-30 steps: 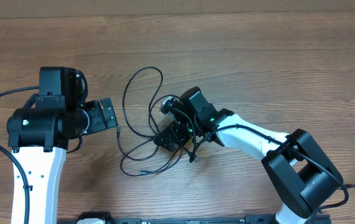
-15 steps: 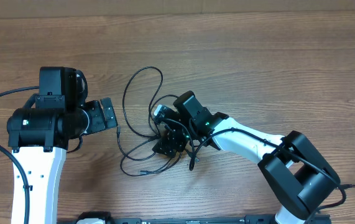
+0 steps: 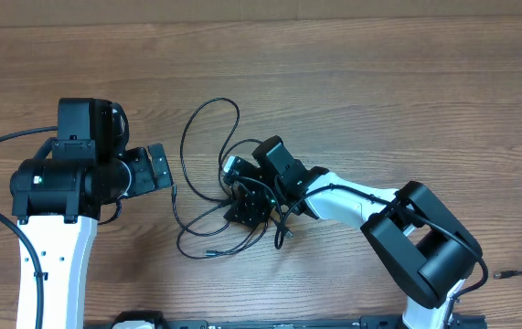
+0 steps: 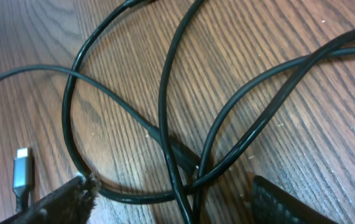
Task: Untangle cables
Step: 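Grasp a black cable in the tangle with the right gripper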
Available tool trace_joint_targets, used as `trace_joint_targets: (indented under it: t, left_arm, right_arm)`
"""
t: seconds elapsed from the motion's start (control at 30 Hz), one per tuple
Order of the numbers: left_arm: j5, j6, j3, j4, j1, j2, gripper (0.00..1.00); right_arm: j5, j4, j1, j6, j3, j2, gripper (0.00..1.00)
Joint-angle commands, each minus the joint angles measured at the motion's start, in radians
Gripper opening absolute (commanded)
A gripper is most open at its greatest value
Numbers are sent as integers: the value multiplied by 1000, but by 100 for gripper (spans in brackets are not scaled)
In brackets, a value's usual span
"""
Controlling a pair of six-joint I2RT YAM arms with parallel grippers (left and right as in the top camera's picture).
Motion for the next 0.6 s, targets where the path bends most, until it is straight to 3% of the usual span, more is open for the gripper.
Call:
trace_joint_targets:
  t: [0.0,0.2,0.57]
  left_arm:
    - [3,19,2,2,5,5,99]
    - [3,19,2,1,5,5,100]
    - [3,19,2,2,5,5,100]
  right_arm:
    - [-8,19,3,-10,-10,3,74]
    - [-7,35,3,-32,-10,8,63]
    - [22,48,3,-32,-10,64,60]
